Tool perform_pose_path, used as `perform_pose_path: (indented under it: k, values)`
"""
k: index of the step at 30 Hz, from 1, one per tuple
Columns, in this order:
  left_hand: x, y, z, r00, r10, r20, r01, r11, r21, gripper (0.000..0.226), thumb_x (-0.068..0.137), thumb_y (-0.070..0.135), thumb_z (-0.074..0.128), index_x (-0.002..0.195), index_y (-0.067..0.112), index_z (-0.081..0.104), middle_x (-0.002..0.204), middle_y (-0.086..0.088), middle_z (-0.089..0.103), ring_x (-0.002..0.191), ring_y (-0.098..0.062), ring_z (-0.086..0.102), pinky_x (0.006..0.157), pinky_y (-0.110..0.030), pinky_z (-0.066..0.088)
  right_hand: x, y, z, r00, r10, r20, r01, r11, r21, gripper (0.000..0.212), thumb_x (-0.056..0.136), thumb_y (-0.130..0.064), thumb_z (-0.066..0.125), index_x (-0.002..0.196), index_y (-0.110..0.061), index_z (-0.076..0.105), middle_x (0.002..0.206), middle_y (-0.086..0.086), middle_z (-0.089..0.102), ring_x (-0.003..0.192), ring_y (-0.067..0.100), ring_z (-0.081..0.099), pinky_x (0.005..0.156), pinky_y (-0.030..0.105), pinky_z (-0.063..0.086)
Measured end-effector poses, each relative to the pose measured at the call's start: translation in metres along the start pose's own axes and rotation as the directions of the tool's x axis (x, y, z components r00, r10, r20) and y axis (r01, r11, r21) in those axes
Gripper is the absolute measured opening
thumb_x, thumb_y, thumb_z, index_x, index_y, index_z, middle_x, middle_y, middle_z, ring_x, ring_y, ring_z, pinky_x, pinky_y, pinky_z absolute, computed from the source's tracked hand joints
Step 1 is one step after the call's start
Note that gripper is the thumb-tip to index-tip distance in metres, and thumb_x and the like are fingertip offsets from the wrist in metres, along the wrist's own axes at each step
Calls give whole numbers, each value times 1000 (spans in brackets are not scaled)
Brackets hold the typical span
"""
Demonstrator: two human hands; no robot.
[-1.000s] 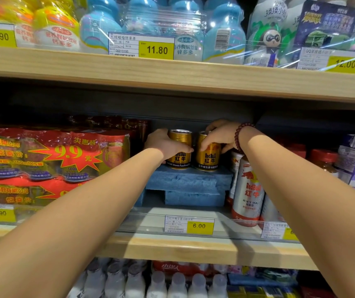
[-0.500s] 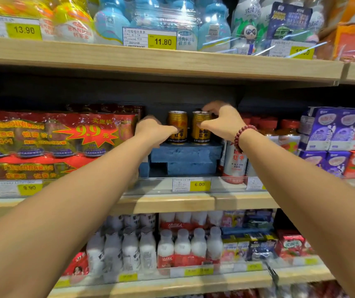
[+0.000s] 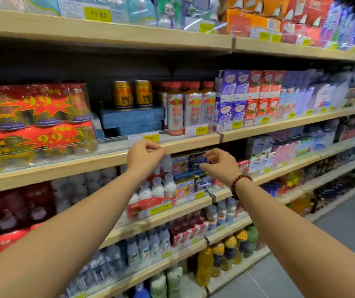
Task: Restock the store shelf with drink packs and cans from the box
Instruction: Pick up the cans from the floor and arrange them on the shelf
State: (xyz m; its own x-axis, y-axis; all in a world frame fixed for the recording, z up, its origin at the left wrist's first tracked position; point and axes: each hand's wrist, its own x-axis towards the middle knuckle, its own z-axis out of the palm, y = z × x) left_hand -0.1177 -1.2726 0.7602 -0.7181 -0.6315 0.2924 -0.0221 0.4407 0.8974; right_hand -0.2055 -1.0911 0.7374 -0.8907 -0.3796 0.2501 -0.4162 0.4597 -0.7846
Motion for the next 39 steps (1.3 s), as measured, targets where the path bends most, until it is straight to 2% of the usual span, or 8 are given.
perform_pose_path:
  k: [3,7,13,18,21,26,32,39]
  values:
    - [-25,-8,40,997,-34,75,37,999,-38,24,83,20,70,63,20,58,67,1,62,67,-17,59,68,-32,48,-37,52,-18,991,135,-13,-135,991,-7,39,84,-23,67,120,-11,56,120,10,58,112,25,55,92,36,48]
    - [-61,-26,104,969,-80,235,83,997,-4,18,85,28,69,86,10,66,85,-8,69,77,-21,65,69,-39,57,-81,122,-46,958,284,-33,-283,958,38,39,86,-24,65,121,-12,53,118,8,57,106,24,56,89,37,50]
    - [-132,-85,212,921,-153,359,143,988,53,17,83,25,71,76,16,59,69,-2,59,71,-23,60,66,-34,51,-134,241,-69,889,451,-82,-446,892,76,36,81,-24,67,115,-14,57,118,7,56,108,21,57,86,32,50]
    - [-197,-159,279,836,-216,504,152,975,165,9,83,17,65,81,11,59,66,9,50,61,-16,49,57,-26,36,-197,334,-51,809,574,-124,-561,818,125,24,81,-11,66,103,-15,57,107,8,60,98,17,56,95,38,48]
    - [-238,-211,311,831,-234,504,150,968,203,9,80,20,67,80,13,61,68,4,57,64,-14,52,65,-26,42,-242,394,-23,737,663,-132,-645,748,157,26,79,-7,65,101,-18,57,107,4,60,100,16,55,98,40,46]
    - [-299,-322,357,744,-292,601,154,950,270,16,77,25,72,87,17,63,73,4,62,69,-13,60,72,-30,51,-318,491,39,611,785,-95,-770,618,155,31,81,-9,65,111,-12,60,105,5,59,97,17,55,79,28,46]
    - [-368,-458,414,644,-237,728,28,957,287,18,78,26,73,93,19,65,84,7,64,83,-13,63,81,-27,53,-391,614,134,500,865,-46,-853,501,143,32,80,-11,65,112,-15,59,105,6,62,96,21,59,83,30,46]
    - [-423,-613,485,414,-184,892,-277,907,316,44,70,39,69,112,26,62,108,1,64,101,-17,60,88,-35,51,-433,749,228,546,838,4,-837,546,-29,49,79,-17,66,126,-16,52,125,6,54,115,20,52,95,26,38]
